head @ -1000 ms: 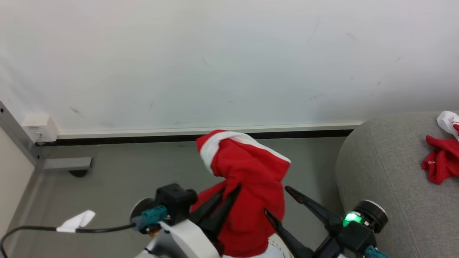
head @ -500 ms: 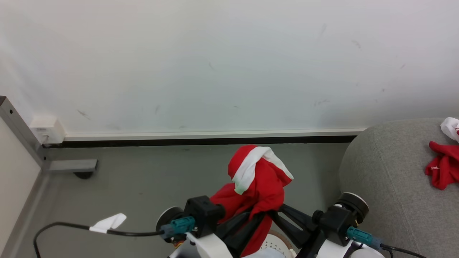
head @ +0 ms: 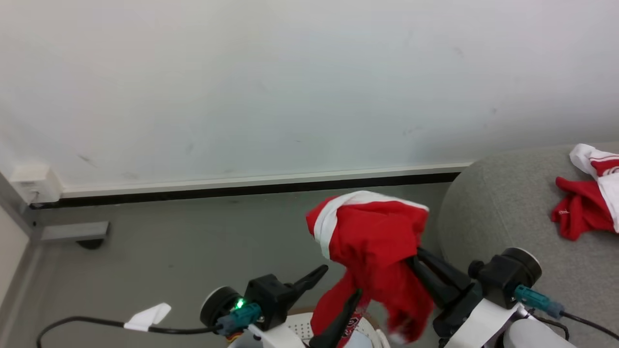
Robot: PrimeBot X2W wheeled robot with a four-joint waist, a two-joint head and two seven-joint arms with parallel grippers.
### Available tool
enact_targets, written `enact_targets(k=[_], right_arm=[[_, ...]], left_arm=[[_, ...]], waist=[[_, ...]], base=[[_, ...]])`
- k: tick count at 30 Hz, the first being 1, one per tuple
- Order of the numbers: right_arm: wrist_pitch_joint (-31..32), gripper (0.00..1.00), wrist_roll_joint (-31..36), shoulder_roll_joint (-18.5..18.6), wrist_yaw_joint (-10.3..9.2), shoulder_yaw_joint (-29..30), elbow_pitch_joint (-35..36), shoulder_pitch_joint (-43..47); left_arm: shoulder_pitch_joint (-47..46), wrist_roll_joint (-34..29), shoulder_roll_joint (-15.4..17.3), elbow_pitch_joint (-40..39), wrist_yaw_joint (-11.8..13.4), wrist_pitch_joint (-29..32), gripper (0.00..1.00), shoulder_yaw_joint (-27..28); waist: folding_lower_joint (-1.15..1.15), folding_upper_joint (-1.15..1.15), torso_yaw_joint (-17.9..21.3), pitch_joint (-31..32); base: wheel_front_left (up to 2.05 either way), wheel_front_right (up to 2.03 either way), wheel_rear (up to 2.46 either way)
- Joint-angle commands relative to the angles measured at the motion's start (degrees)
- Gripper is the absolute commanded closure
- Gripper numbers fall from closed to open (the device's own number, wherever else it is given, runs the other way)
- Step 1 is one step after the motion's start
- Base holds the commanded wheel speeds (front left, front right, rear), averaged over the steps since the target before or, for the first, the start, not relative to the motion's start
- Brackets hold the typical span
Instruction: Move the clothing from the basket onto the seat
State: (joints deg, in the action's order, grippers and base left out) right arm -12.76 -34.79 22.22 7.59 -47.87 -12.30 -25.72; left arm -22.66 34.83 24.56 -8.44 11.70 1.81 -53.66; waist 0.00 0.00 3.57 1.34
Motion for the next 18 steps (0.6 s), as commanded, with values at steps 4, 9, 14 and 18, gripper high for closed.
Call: enact_targets(k=[4,9,14,18], right_arm=[[-0.1,1.00,1.1,1.5,-0.18,4.1,2.1,1.7],[1.1,1.00,2.2,2.8,-0.18,8.9,5.0,3.1],[3.1,1.00,2.8,3.8,-0.18,13.7,8.5,5.3],[4.5,1.00,1.8,2.3,-0.18,18.0,11.4,7.1]], left_arm=[[0.8,-0.7,-0.3,1.3,0.1,-1.0,0.00,-0.4],[0.7,-0.8,-0.5,1.9,0.2,-1.8,0.00,-0.1],[-0.5,-1.0,-1.2,2.3,0.0,-2.2,0.00,-0.2],[-2.0,-1.2,-1.6,2.4,-0.5,-2.1,0.00,-0.3]], waist=[[0.00,0.00,4.3,-0.8],[0.00,0.00,10.7,-1.5],[0.00,0.00,16.6,-3.0],[0.00,0.00,19.5,-5.3]], base=[[0.00,0.00,0.00],[0.00,0.00,0.00],[0.00,0.00,0.00],[0.00,0.00,0.00]])
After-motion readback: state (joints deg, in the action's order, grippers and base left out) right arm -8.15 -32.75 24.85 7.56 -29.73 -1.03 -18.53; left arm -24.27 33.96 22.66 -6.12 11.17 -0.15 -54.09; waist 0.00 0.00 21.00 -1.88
